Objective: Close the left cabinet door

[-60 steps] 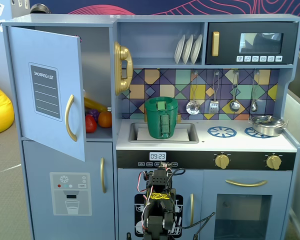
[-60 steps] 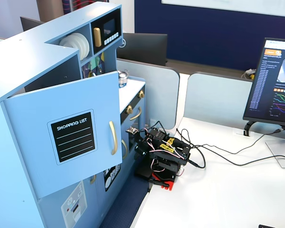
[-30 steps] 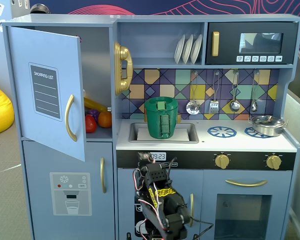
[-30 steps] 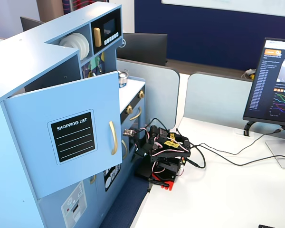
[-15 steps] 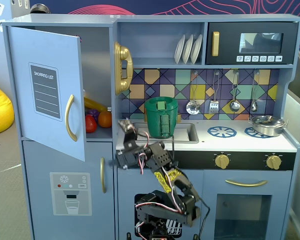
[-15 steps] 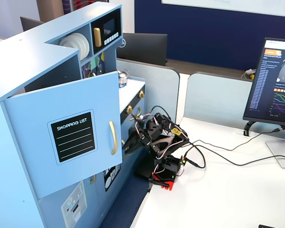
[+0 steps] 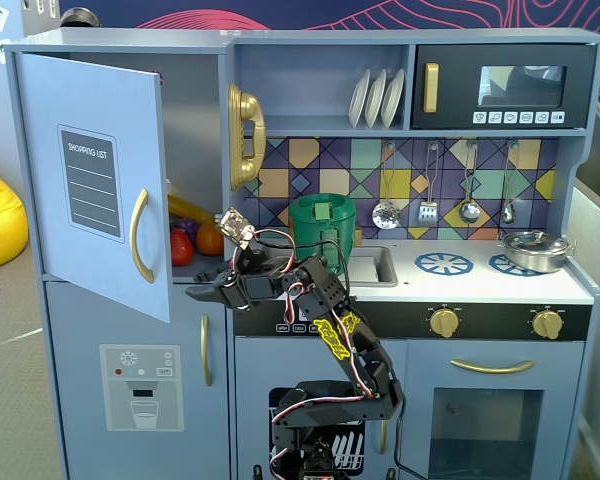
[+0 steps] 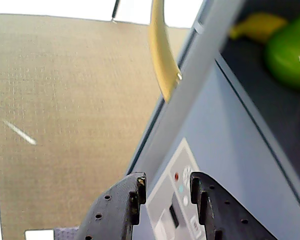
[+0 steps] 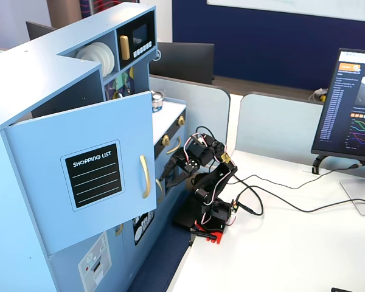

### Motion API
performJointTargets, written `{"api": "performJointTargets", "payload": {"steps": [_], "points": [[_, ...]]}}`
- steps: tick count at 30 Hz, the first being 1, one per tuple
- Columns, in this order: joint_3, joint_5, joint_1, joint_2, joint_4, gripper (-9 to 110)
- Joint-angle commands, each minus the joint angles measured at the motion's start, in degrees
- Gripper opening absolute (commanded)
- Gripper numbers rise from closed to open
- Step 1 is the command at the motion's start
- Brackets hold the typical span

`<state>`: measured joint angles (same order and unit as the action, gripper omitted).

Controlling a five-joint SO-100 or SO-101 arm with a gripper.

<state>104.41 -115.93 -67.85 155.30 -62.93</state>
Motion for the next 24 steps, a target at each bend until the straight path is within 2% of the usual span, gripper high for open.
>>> {"api": "performJointTargets", "payload": {"steps": [1, 13, 24], "points": [[-5.27, -5.10, -2.99, -3.25, 3.96, 0], [-13.01, -12.13, -9.23, -14.59, 10.02, 0], [-14.85, -7.03, -3.16, -19.07, 15.38, 0]]}}
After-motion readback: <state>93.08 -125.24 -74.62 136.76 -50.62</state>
